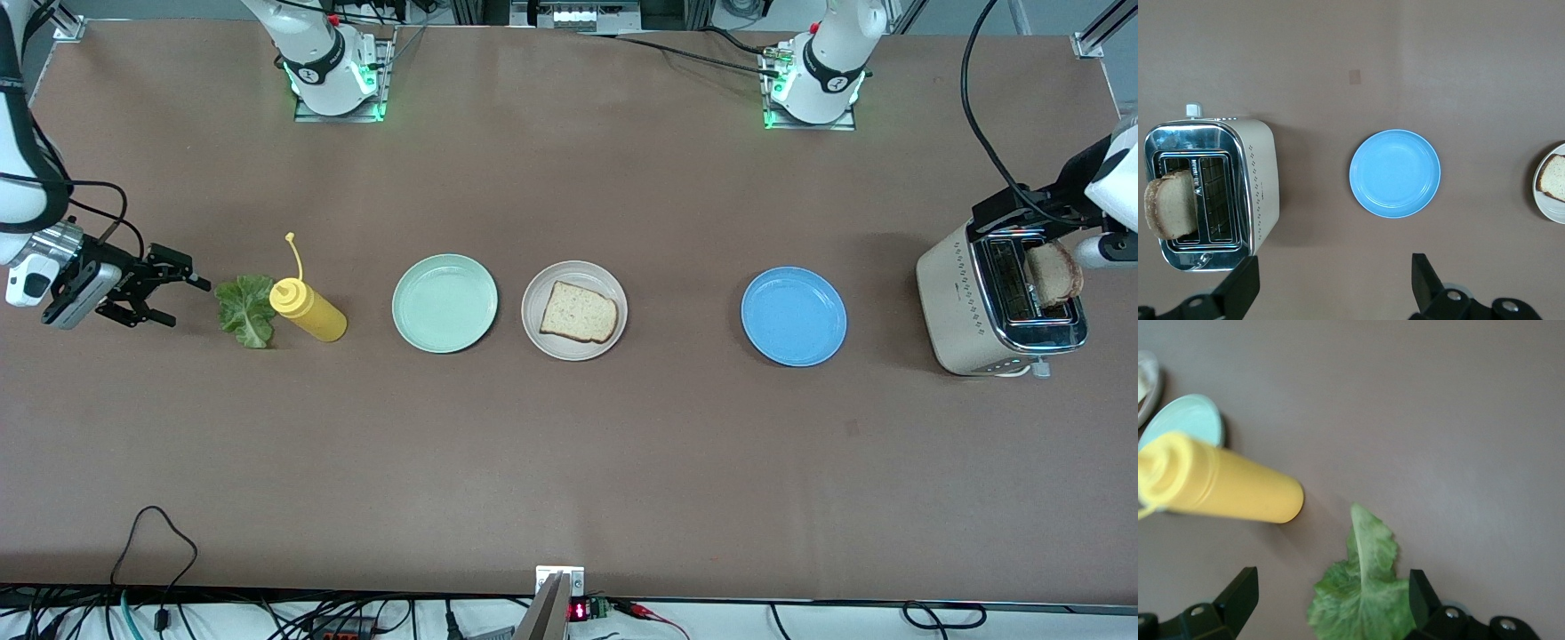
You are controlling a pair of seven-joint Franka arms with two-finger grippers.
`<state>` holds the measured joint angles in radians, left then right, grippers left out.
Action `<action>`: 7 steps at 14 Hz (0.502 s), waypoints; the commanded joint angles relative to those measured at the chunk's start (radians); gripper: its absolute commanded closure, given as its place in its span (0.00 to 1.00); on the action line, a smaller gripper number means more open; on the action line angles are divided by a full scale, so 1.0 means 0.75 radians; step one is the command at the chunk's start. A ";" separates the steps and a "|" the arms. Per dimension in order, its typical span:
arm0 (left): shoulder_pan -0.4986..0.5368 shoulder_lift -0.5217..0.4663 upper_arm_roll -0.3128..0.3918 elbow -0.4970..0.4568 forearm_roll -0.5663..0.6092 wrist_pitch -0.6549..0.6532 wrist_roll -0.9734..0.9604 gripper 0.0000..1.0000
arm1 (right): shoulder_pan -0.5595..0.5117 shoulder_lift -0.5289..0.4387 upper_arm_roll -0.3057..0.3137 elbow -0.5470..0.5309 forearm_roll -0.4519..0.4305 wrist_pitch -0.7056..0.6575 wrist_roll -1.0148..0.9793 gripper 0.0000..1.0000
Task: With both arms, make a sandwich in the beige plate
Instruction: 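Release the bottle and move the right gripper back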
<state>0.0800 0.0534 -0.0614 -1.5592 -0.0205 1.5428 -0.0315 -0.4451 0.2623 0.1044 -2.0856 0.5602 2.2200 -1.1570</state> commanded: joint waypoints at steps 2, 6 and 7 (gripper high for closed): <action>0.000 -0.004 -0.012 0.019 -0.003 -0.008 0.024 0.00 | 0.049 0.006 0.002 -0.005 -0.313 0.100 0.715 0.00; 0.000 -0.004 -0.016 0.019 -0.003 -0.006 0.024 0.00 | 0.102 0.033 0.020 -0.003 -0.619 0.106 1.355 0.00; 0.000 -0.002 -0.016 0.021 -0.003 -0.006 0.024 0.00 | 0.127 0.045 0.020 -0.001 -0.691 0.110 1.474 0.00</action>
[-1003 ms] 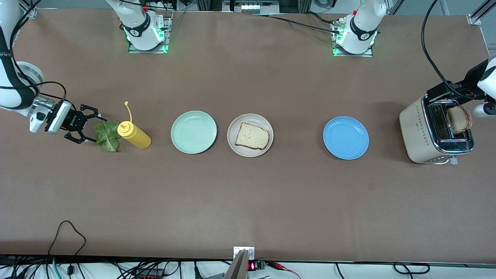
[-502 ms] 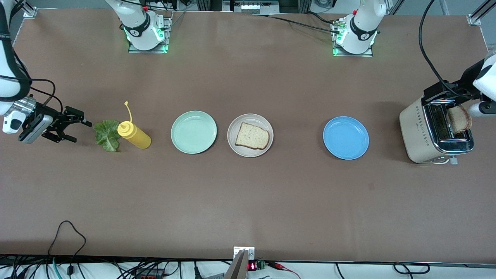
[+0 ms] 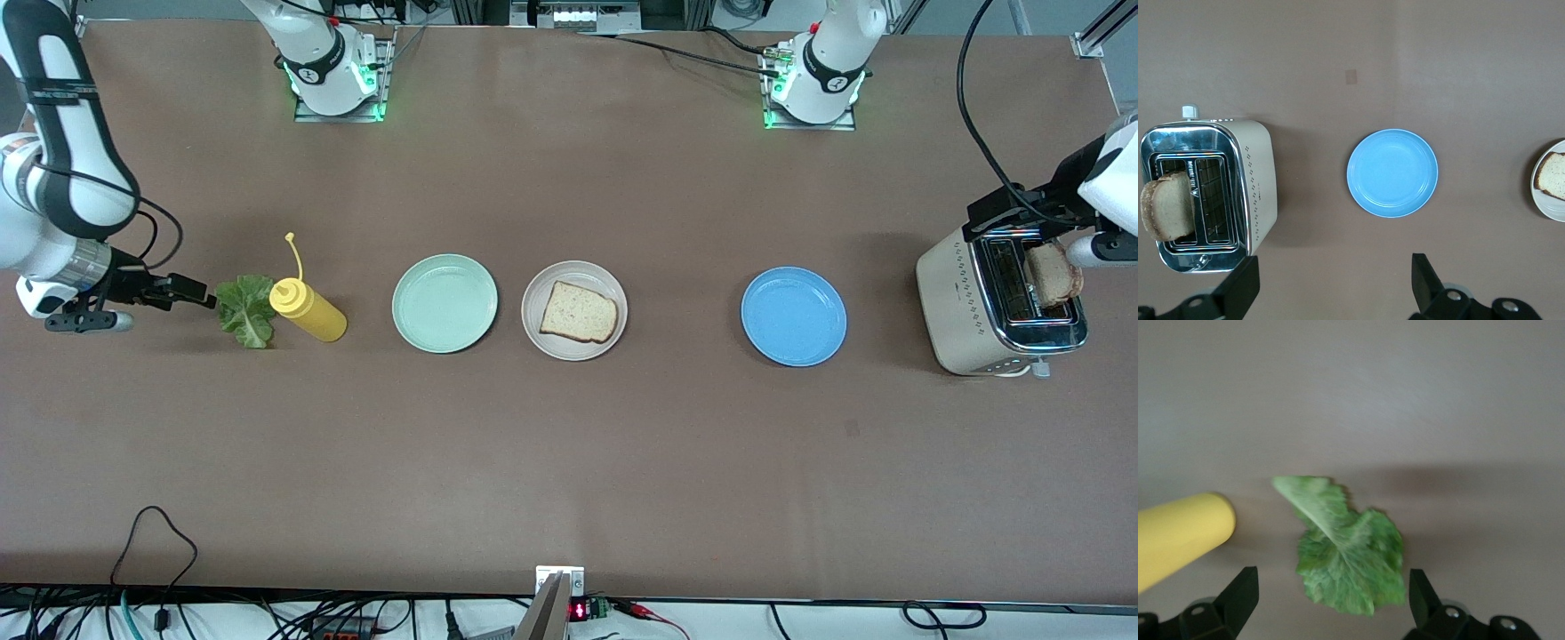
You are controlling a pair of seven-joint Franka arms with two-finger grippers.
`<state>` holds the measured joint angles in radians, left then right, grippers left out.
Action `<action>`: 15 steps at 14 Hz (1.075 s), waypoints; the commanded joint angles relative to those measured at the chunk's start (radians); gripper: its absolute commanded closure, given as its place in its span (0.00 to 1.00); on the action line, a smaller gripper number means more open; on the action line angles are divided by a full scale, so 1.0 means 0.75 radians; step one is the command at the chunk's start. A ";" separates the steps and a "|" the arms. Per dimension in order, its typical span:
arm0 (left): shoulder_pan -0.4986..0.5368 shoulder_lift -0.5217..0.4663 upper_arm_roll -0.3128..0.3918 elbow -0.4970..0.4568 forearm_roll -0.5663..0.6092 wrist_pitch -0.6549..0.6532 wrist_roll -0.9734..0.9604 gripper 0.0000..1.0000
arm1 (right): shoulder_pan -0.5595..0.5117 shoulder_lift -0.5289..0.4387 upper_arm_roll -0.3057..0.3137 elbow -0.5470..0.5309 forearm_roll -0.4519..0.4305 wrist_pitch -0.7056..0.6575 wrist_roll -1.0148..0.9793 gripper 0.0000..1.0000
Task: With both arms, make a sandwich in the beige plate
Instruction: 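Lower the right gripper onto the green lettuce leaf and grasp it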
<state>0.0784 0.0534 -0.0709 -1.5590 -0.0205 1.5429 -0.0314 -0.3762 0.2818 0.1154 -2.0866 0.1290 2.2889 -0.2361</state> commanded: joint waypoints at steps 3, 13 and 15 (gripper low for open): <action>0.004 -0.002 -0.002 0.019 -0.005 -0.006 0.024 0.00 | 0.070 0.090 0.042 0.056 -0.215 0.018 0.470 0.00; 0.002 -0.002 -0.004 0.021 -0.005 -0.006 0.024 0.00 | 0.101 0.260 0.042 0.068 -0.348 0.083 0.581 0.00; 0.000 -0.004 -0.004 0.021 -0.007 -0.004 0.024 0.00 | 0.105 0.271 0.042 0.066 -0.374 0.084 0.573 0.00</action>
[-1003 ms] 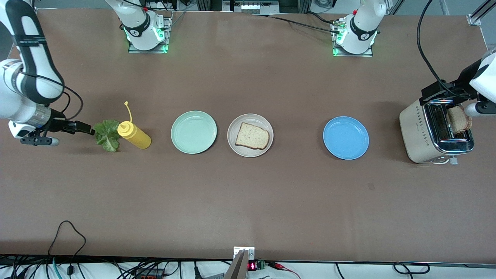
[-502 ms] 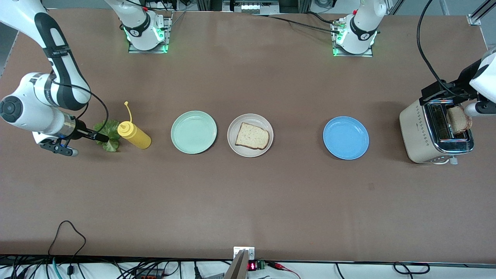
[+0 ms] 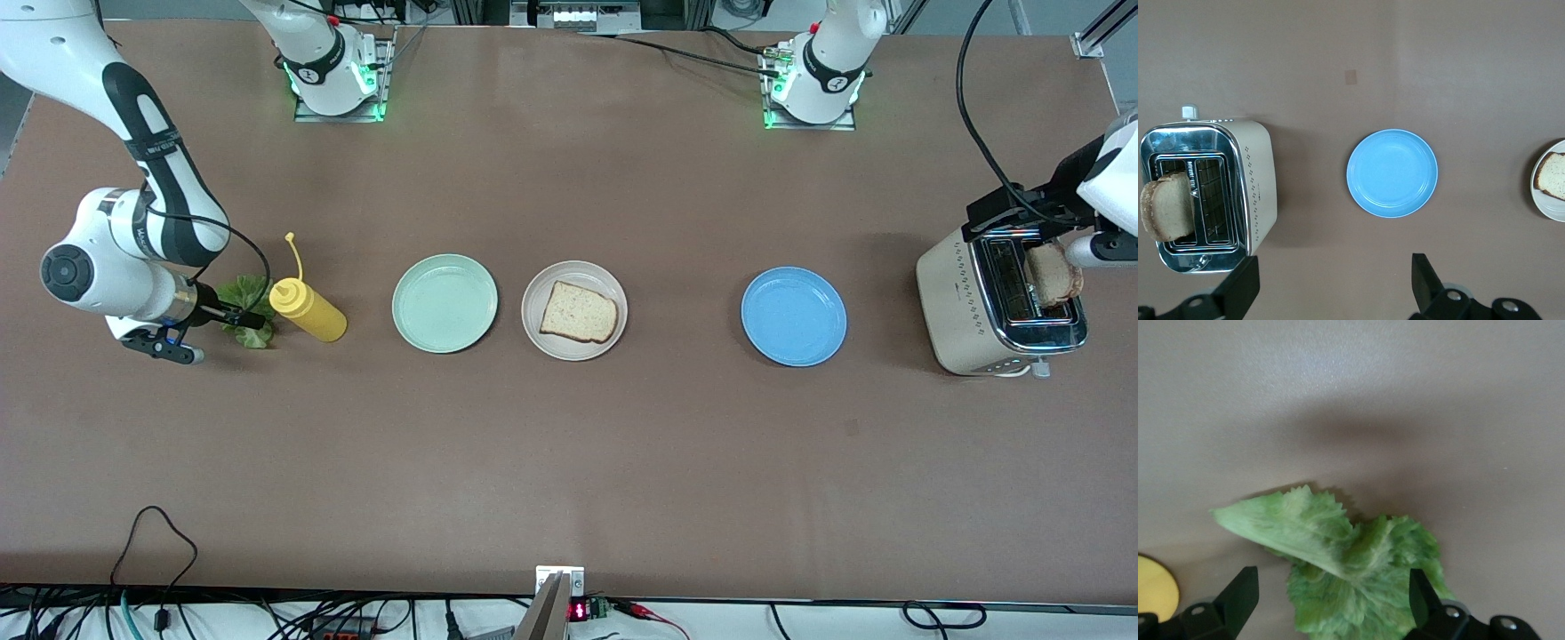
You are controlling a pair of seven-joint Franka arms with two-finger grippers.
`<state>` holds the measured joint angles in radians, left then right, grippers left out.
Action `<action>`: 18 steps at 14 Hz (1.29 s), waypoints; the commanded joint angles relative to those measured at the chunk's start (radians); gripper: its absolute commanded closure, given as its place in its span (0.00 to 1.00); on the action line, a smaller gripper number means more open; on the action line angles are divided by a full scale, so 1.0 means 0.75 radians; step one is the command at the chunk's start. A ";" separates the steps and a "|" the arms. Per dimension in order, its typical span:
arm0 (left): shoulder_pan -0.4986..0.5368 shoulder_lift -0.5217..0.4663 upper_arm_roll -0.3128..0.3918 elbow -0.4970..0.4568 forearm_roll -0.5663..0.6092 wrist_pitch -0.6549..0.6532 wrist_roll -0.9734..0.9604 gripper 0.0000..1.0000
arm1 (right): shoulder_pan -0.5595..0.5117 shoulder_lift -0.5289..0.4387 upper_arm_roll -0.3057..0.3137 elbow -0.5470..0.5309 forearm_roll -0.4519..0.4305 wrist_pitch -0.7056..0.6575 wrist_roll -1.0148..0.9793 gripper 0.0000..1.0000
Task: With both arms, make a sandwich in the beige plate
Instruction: 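Lower the right gripper onto the green lettuce leaf and grasp it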
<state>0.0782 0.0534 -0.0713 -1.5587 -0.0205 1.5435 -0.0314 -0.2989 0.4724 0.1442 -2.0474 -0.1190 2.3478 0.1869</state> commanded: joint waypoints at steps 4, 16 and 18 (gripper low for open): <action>-0.004 -0.012 -0.034 0.021 -0.007 -0.013 0.021 0.00 | 0.002 0.035 0.004 0.014 -0.144 0.007 0.002 0.23; 0.016 -0.022 -0.038 0.004 -0.009 -0.017 0.001 0.00 | 0.002 0.041 0.004 0.014 -0.158 0.007 -0.020 0.98; 0.016 -0.022 -0.038 0.002 -0.009 -0.019 0.001 0.00 | 0.002 0.039 0.004 0.016 -0.158 0.005 -0.022 1.00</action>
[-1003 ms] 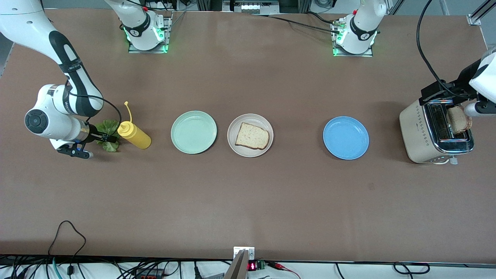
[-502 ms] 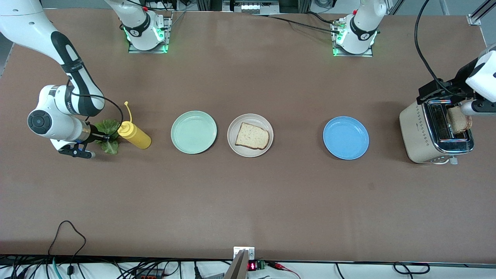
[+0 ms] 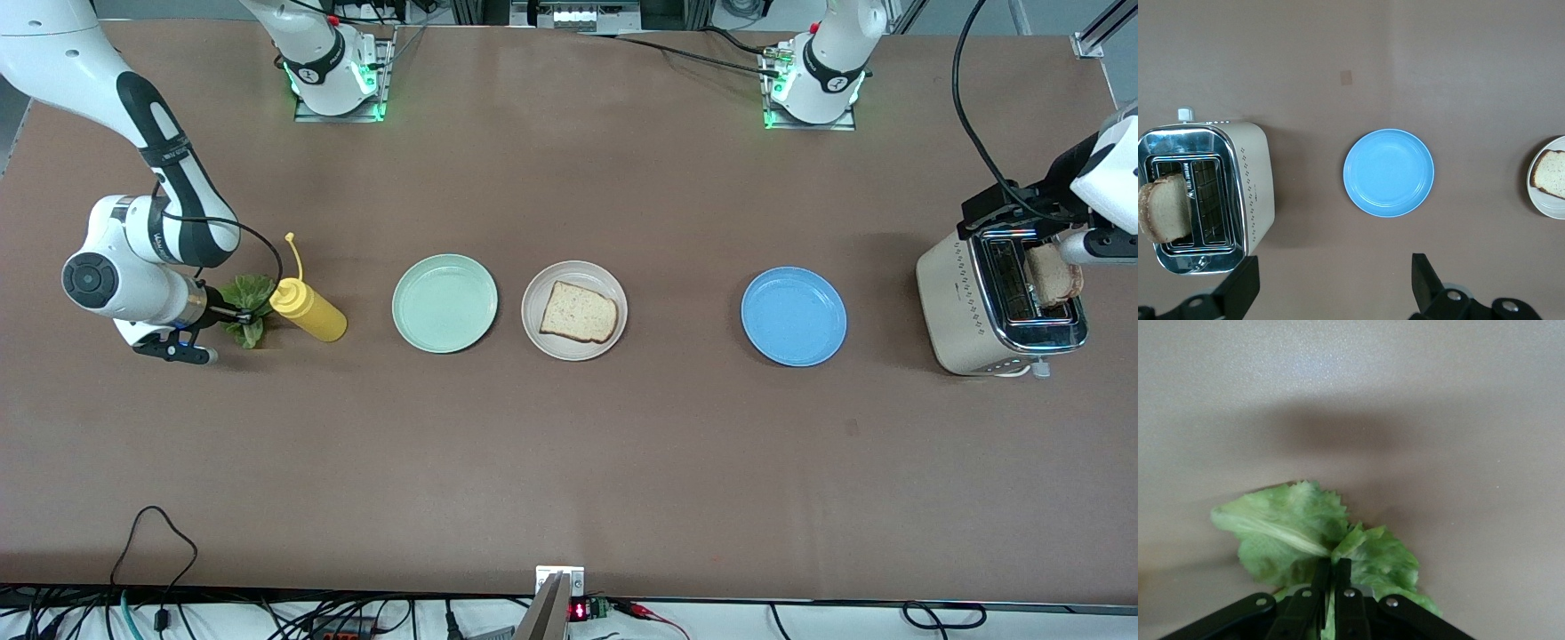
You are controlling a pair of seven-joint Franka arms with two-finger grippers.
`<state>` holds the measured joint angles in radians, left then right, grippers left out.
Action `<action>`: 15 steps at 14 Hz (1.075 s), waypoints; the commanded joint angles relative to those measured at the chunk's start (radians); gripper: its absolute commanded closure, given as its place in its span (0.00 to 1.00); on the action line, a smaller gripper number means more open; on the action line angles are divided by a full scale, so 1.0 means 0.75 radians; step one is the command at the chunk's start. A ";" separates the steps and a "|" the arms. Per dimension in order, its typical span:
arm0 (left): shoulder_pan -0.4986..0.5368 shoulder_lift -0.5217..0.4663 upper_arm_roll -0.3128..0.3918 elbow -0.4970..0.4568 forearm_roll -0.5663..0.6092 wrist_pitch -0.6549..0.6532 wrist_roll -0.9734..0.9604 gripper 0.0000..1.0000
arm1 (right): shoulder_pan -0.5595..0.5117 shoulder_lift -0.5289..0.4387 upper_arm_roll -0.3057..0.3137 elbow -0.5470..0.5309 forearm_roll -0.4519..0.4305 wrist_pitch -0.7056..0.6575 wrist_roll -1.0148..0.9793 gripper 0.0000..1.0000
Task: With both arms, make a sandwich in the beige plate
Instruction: 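Lower the right gripper onto the green lettuce leaf and grasp it, then lift the lettuce leaf and carry it toward the beige plate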
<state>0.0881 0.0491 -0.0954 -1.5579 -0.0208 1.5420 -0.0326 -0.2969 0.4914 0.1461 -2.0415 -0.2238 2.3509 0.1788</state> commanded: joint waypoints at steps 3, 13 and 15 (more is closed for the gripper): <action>0.005 -0.016 -0.006 0.001 -0.011 -0.023 0.003 0.00 | -0.001 -0.027 0.002 0.014 -0.017 -0.009 -0.036 1.00; 0.011 -0.014 -0.002 0.001 -0.011 -0.041 0.003 0.00 | -0.011 -0.305 0.010 0.016 0.042 -0.348 -0.111 1.00; 0.011 -0.014 -0.002 0.001 -0.011 -0.041 0.003 0.00 | -0.009 -0.393 0.010 0.051 0.173 -0.501 -0.215 1.00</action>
<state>0.0893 0.0489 -0.0947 -1.5579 -0.0208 1.5251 -0.0326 -0.2978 0.2781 0.1463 -2.0108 -0.1688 2.0761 0.0883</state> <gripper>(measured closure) 0.000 0.938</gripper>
